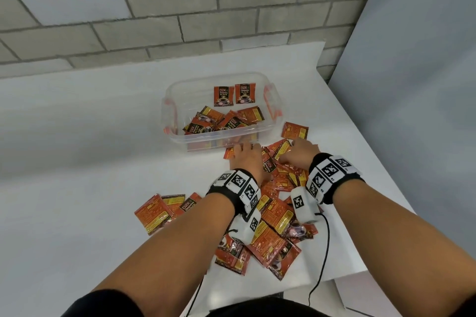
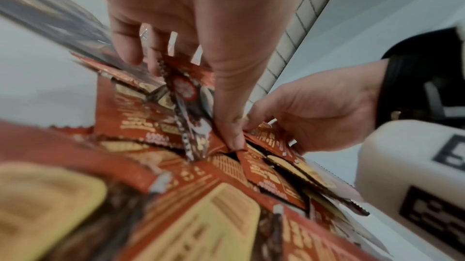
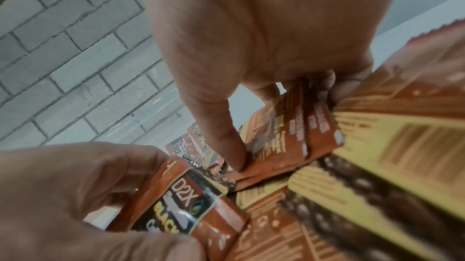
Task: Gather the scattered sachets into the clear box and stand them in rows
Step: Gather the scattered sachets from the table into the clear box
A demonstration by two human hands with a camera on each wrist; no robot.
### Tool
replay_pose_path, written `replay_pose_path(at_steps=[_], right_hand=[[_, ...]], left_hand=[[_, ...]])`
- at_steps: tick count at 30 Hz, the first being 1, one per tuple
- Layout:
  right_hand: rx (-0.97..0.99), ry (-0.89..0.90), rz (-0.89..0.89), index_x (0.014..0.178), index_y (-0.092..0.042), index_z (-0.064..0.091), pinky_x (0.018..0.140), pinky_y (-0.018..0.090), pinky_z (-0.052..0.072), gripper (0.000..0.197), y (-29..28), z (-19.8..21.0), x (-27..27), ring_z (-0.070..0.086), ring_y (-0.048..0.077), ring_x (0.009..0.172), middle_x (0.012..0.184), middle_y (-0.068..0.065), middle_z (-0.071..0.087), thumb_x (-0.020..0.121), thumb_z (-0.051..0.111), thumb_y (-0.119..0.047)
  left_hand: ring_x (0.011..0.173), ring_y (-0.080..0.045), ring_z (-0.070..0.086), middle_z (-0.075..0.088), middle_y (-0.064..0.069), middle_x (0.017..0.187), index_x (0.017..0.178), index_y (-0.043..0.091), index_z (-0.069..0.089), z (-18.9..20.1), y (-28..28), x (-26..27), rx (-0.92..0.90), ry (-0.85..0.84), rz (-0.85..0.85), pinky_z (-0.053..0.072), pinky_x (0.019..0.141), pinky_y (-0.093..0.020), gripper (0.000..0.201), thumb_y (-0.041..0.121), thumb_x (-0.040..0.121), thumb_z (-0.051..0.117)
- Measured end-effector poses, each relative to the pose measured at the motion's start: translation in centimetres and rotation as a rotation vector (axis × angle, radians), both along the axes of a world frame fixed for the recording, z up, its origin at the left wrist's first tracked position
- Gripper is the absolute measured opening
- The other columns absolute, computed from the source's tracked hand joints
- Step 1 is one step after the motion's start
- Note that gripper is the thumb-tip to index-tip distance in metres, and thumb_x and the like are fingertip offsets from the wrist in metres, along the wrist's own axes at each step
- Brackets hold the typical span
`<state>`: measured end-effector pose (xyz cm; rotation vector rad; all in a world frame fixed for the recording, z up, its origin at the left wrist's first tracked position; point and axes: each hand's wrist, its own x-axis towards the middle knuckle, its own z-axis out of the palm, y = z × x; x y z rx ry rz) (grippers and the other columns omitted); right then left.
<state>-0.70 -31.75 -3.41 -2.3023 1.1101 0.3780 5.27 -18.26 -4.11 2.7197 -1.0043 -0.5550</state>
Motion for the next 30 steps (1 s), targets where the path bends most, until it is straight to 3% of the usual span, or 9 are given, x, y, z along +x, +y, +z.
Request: replay_pose_path(at_steps=[6,11,14,16,21,23,24,28,30], right_hand=[[0.052,-0.161,-0.07,0.135,-0.01,0.043,0.099,0.039,0.044,0.072,-0.1,0.2,0.0,0.052,0.028,0.118,0.132,0.01,0.053,0.073,0.077,-0.025],[0.19,-0.281,-0.093,0.132,-0.01,0.043,0.08,0.031,0.048,0.061,-0.9,0.5,-0.9,0.057,0.022,0.1,0.12,0.008,0.057,0.079,0.072,-0.015],[0.194,-0.305,-0.073,0.131,-0.006,0.044,0.07,0.028,0.045,0.052,-1.2,1.4,-1.5,0.057,0.019,0.096,0.115,0.005,0.057,0.084,0.065,-0.017],[0.208,-0.379,-0.106,0.122,-0.008,0.047,0.062,0.026,0.042,0.038,-0.9,2.7,-2.0,0.055,0.015,0.081,0.103,0.004,0.058,0.087,0.06,-0.015],[0.314,-0.693,-0.185,0.107,-0.013,0.055,0.058,0.026,0.043,0.019,0.6,6.5,-1.4,0.06,0.014,0.071,0.089,0.004,0.065,0.089,0.057,-0.012],[0.353,-0.756,-0.169,0.111,-0.013,0.053,0.058,0.024,0.045,0.021,1.5,7.9,0.6,0.062,0.013,0.073,0.094,0.002,0.065,0.09,0.056,-0.013],[0.368,-0.777,-0.158,0.111,-0.015,0.052,0.059,0.024,0.047,0.021,2.1,8.3,1.9,0.062,0.012,0.076,0.097,0.0,0.065,0.091,0.057,-0.013],[0.294,-0.711,-0.093,0.097,-0.021,0.058,0.08,0.036,0.054,0.014,3.7,7.5,8.4,0.064,0.02,0.092,0.1,-0.001,0.065,0.086,0.062,-0.013],[0.203,-0.56,-0.014,0.105,-0.012,0.059,0.063,0.031,0.053,0.019,4.4,6.8,11.3,0.063,0.018,0.079,0.095,0.002,0.063,0.087,0.057,-0.016]], left_hand=[[0.132,-0.032,0.029,0.035,-0.013,0.145,0.139,0.012,0.036,0.3,0.0,-0.3,0.039,-0.056,0.016,0.028,0.106,-0.044,0.085,0.049,0.073,0.077],[0.128,-0.029,0.038,0.047,-0.008,0.137,0.126,0.014,0.049,0.1,0.7,0.5,-0.006,0.002,0.015,0.031,0.102,-0.042,0.066,0.047,0.075,0.076],[0.107,-0.027,0.059,0.064,-0.008,0.113,0.12,0.012,0.049,0.1,1.6,1.0,-0.131,0.176,0.022,0.048,0.091,-0.039,0.052,0.038,0.082,0.073],[0.097,-0.025,0.064,0.065,-0.006,0.105,0.123,0.012,0.047,0.8,2.5,1.5,-0.228,0.284,0.041,0.053,0.084,-0.039,0.047,0.032,0.086,0.068],[0.085,-0.012,0.06,0.053,0.009,0.112,0.106,0.016,0.047,5.9,7.0,5.2,-0.516,0.319,0.198,0.049,0.069,-0.022,0.02,0.026,0.093,0.058],[0.075,-0.002,0.053,0.054,0.007,0.1,0.108,0.013,0.049,8.0,8.5,7.6,-0.629,0.244,0.334,0.041,0.057,-0.008,0.016,0.02,0.094,0.053],[0.069,-0.002,0.051,0.054,0.006,0.092,0.106,0.011,0.05,8.8,9.1,8.9,-0.67,0.204,0.403,0.04,0.049,-0.01,0.014,0.016,0.094,0.052],[0.085,-0.022,0.055,0.057,-0.003,0.092,0.103,0.009,0.056,8.7,9.0,12.5,-0.554,0.121,0.499,0.037,0.067,-0.022,0.019,0.017,0.086,0.06],[0.092,-0.023,0.057,0.059,-0.003,0.099,0.115,0.007,0.055,7.7,8.2,13.1,-0.502,0.153,0.48,0.042,0.074,-0.025,0.03,0.015,0.087,0.062]])
